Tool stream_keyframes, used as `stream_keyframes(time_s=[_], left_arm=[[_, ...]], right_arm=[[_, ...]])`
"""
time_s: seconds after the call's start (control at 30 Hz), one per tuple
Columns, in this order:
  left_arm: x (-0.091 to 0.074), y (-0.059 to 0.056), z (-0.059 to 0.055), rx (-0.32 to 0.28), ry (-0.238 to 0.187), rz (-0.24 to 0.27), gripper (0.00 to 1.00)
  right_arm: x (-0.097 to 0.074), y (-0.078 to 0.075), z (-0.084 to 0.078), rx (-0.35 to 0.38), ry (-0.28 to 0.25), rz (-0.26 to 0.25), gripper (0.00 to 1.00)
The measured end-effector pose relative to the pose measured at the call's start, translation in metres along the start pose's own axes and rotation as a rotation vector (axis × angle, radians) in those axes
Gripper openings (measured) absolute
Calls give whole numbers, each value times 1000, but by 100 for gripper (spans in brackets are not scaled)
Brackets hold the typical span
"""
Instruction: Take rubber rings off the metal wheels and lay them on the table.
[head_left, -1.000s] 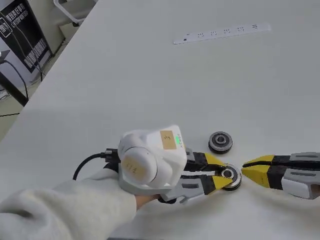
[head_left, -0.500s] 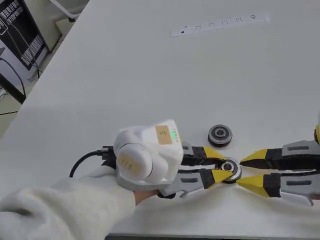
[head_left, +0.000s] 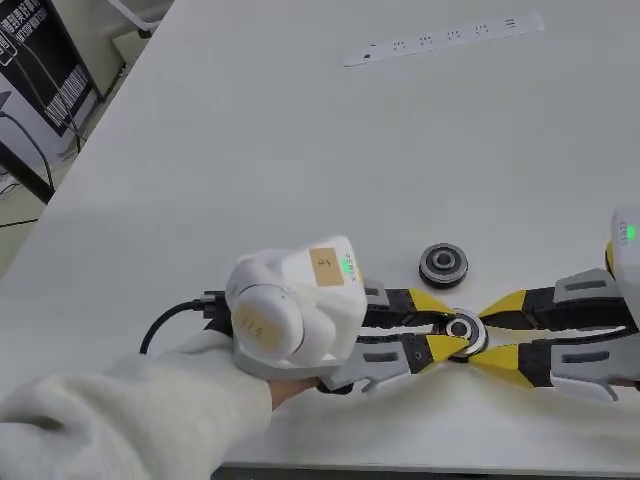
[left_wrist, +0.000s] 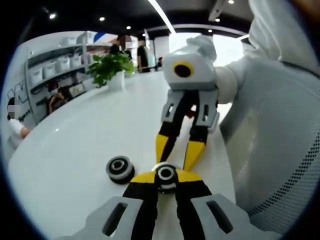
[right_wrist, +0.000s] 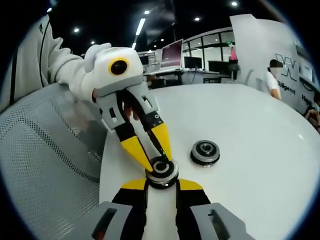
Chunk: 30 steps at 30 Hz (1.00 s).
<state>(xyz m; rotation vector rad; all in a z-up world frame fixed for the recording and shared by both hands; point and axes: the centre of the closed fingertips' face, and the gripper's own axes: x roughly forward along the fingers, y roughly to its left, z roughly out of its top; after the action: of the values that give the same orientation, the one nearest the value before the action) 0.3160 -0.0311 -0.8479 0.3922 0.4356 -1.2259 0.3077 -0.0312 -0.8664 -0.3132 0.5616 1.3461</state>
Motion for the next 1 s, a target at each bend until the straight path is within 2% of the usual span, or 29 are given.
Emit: stream_keyframes(time_s=[0.1,0.33,0.47,0.53,0.67,0.73,0.9,1.0], left_arm=[[0,0,0,-1,1,0,13],[0,0,0,1,2,0,13],[0,-1,0,2,2,0,13],[0,0,0,1,1,0,13],[0,0,0,2,2,0,13],[0,0,0,2,2,0,13],[1,1,0,5,3,5,13],[1,1,0,2,0,7,13]], right_arm=[[-1,1,1,-22,11,-6,17],[-3,2,0,-24,27,-10,14],[-6,0,-2,-18,35,-13,5],[-6,0,-2,-23,35,-16,4],[-6,-2,-3,-58,48,-42,0],[-6,-1,-2,-58,52,-43,0],[-6,-2,-3,-65,73,-85,0],[-6,-4,-4,-93,67,-87,0]])
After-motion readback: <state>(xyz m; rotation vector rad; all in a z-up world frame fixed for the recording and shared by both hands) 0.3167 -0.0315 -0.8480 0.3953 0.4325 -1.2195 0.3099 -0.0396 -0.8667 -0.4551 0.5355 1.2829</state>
